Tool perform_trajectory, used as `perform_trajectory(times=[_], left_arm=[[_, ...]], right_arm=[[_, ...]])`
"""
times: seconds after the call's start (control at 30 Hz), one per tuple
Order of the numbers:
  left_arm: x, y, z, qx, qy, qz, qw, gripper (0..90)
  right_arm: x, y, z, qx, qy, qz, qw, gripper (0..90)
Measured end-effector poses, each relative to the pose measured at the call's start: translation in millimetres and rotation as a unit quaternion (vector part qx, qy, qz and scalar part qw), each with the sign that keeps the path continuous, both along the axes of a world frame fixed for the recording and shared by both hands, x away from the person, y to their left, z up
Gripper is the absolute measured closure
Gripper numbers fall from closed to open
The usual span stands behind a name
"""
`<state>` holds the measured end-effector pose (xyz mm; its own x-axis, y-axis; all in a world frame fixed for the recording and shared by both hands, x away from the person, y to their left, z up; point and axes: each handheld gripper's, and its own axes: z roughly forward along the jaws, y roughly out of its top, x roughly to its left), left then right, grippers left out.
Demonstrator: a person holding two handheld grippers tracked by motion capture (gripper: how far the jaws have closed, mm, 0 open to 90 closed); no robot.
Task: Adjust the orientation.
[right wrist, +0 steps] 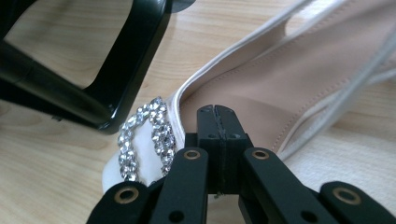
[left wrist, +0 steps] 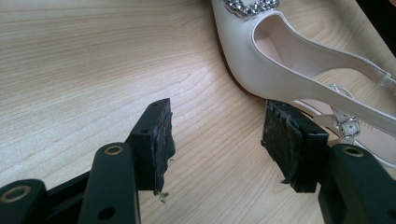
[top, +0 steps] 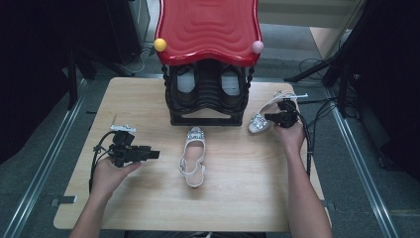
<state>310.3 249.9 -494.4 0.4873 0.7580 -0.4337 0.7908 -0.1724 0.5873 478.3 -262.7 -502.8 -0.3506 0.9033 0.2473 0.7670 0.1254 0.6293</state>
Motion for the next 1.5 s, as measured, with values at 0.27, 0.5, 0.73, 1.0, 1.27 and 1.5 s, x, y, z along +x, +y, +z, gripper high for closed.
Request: perform_trajectory(times=[0.27,0.5,0.73,1.0,1.27,1.5], left_arm=[[4.9,-2.2,1.1,-0.001,-0.004,-0.004,1.0,42.9],[12.4,-8.3,1.7,-0.001,-0.005,-0.011,0.9999,42.9],[19.4,-13.6,0.7,0.001,-0.007,-0.016,0.9998,43.1],[27.3,-21.0,1.5,0.005,-0.005,-0.028,0.9996,43.0],[32.0,-25.4,0.6,0.004,-0.005,-0.036,0.9993,43.1],[33.0,-27.7,0.8,0.004,-0.006,-0.038,0.9992,43.1]], right_arm=[[-10.5,3.3,0.1,0.011,0.014,0.017,0.9997,90.0],[-22.0,7.2,-0.8,0.015,0.015,0.033,0.9992,90.0],[-32.6,15.9,-2.1,0.028,0.021,0.05,0.9981,90.0],[-43.9,27.4,-1.6,0.017,0.017,0.071,0.9972,90.0],[-55.7,41.4,-1.3,0.021,0.021,0.089,0.9956,90.0],[-65.0,59.0,-1.8,0.024,0.026,0.111,0.9932,90.0]])
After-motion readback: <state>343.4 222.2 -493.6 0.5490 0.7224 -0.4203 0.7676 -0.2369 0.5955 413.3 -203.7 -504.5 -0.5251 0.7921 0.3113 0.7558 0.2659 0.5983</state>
